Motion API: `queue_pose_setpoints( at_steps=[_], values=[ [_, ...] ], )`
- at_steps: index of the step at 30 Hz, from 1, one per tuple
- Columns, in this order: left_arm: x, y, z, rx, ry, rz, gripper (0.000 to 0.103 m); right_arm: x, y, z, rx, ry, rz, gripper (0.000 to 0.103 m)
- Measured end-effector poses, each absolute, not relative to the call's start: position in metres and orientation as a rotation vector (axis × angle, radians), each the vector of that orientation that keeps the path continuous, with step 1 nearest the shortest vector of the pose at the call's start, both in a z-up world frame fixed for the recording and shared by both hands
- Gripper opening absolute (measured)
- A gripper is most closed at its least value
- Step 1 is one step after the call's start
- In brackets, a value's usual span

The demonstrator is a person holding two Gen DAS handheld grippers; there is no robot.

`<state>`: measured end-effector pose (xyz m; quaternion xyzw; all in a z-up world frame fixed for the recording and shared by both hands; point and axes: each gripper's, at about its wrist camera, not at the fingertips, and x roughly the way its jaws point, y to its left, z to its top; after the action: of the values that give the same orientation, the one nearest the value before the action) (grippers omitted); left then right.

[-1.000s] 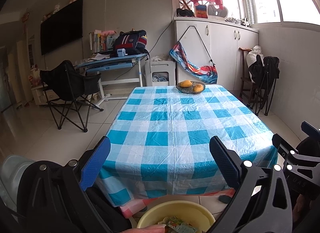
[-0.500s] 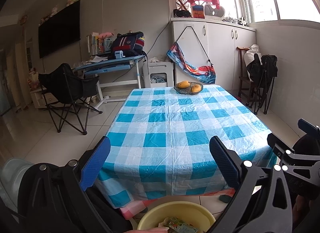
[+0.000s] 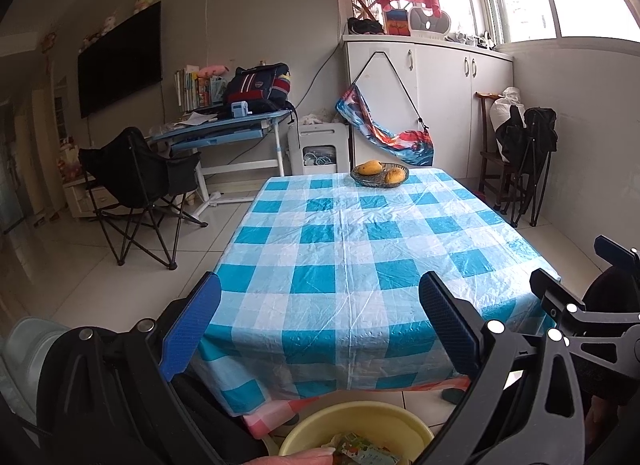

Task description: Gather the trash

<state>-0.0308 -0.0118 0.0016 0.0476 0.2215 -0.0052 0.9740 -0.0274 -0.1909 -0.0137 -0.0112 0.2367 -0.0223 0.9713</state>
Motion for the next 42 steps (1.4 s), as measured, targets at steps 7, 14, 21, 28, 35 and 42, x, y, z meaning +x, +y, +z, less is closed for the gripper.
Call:
queue_pose_setpoints(
  at_steps=[7, 14, 21, 28, 35, 42],
  values=[
    [-0.0309, -0.0124, 0.0015, 0.095, 0.447, -0.010, 0.096, -0.0274, -0.1904, -0.0149, -0.026, 0.479, -0.043, 0.096],
    [-0.0320, -0.0138, 0.0020, 0.109, 0.445, -0.016, 0.096, -0.0272, -0.1902, -0.0148, -0.027, 0.481, -0.043, 0.096],
    [-0.0324, -0.0141, 0.0020, 0.108, 0.445, -0.016, 0.096, -0.0272, -0.1904, -0.0144, -0.026, 0.480, -0.043, 0.096],
    [-0.0326, -0.0143, 0.0019, 0.110, 0.444, -0.016, 0.096, -0.0271, -0.1906, -0.0142, -0.025, 0.479, -0.044, 0.096],
    [-0.0326, -0.0148, 0.0017, 0.110, 0.444, -0.016, 0.096, -0.0269, -0.1907, -0.0141, -0.026, 0.480, -0.043, 0.096],
    [-0.0324, -0.0151, 0.0016, 0.110, 0.444, -0.016, 0.096, -0.0269, -0.1906, -0.0139, -0.026, 0.481, -0.043, 0.096]
  ],
)
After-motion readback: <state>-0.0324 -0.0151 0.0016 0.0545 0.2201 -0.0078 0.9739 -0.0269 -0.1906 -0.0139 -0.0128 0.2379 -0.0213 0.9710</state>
